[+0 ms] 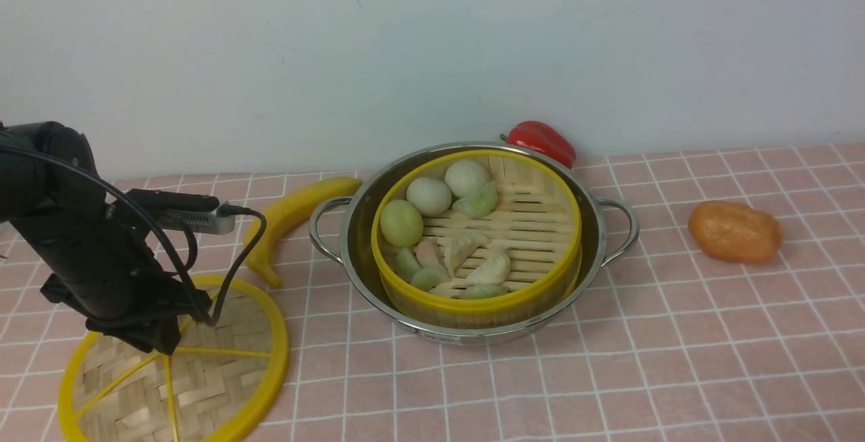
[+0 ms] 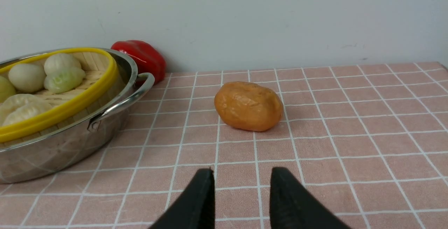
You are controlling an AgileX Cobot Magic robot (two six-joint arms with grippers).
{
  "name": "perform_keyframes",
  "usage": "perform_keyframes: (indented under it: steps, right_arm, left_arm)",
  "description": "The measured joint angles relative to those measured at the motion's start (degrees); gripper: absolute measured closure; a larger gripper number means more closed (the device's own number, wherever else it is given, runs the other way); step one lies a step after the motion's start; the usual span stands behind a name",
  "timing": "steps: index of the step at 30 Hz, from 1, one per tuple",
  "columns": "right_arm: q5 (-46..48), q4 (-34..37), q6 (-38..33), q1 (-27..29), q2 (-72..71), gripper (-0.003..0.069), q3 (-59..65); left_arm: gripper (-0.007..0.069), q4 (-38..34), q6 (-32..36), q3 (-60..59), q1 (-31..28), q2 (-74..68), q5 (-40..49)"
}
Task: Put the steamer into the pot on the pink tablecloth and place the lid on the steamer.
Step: 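Grasp the bamboo steamer lid lying on the table by its centre knob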
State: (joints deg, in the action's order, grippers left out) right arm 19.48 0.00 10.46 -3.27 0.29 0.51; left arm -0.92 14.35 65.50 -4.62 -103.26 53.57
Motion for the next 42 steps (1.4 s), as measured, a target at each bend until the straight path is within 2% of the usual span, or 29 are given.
perform_keyframes:
  steps: [5, 9, 11, 14, 15, 16, 19, 26, 33, 36, 37, 39, 40, 42]
  right_arm:
    - [0.00, 0.00, 0.00, 0.00, 0.00, 0.0416, 0.00]
    - [0.00, 0.00, 0.00, 0.00, 0.00, 0.0416, 0.00]
    - [0.00, 0.00, 0.00, 0.00, 0.00, 0.0416, 0.00]
    - [0.00, 0.00, 0.00, 0.00, 0.00, 0.0416, 0.00]
    - [0.00, 0.00, 0.00, 0.00, 0.00, 0.0416, 0.00]
    - [0.00, 0.00, 0.00, 0.00, 0.00, 0.0416, 0.00]
    - [0.00, 0.00, 0.00, 0.00, 0.00, 0.0416, 0.00]
    - [0.00, 0.00, 0.00, 0.00, 0.00, 0.0416, 0.00]
    - [0.00, 0.00, 0.00, 0.00, 0.00, 0.0416, 0.00]
    - [0.00, 0.00, 0.00, 0.00, 0.00, 0.0416, 0.00]
    - [0.00, 0.00, 0.00, 0.00, 0.00, 0.0416, 0.00]
    - [0.00, 0.00, 0.00, 0.00, 0.00, 0.0416, 0.00]
    - [0.00, 0.00, 0.00, 0.00, 0.00, 0.0416, 0.00]
    - [0.00, 0.00, 0.00, 0.00, 0.00, 0.0416, 0.00]
  left_arm:
    - [0.0367, 0.92, -0.94, 0.00, 0.00, -0.56, 0.00]
    - [0.0351, 0.92, -1.23, 0.00, 0.00, -0.75, -0.44]
    - [0.0373, 0.92, -1.23, 0.00, 0.00, -0.80, -0.83]
    - [0.0489, 0.92, -1.28, 0.00, 0.00, -0.80, -1.40]
    - [0.0498, 0.92, -1.28, 0.00, 0.00, -0.80, -1.47]
    - [0.0571, 1.24, -1.28, 0.06, 0.00, -0.81, -1.47]
    - [0.0638, 1.29, -1.28, 0.35, 0.00, -1.15, -1.51]
    - [0.0643, 1.29, -1.28, 0.50, 0.00, -1.61, -1.46]
    - [0.0599, 1.29, -1.28, 0.81, 0.00, -1.67, -0.84]
    - [0.0522, 1.29, -1.28, 2.26, 0.00, -2.14, 1.33]
    - [0.0468, 1.29, -1.28, 3.13, 0.00, -2.49, 2.90]
    - [0.0438, 1.29, -1.41, 3.66, 0.00, -2.64, 3.79]
    - [0.0378, 1.29, -1.81, 4.52, 0.00, -2.69, 5.15]
    - [0.0315, 1.29, -2.39, 5.03, 0.00, -2.69, 5.96]
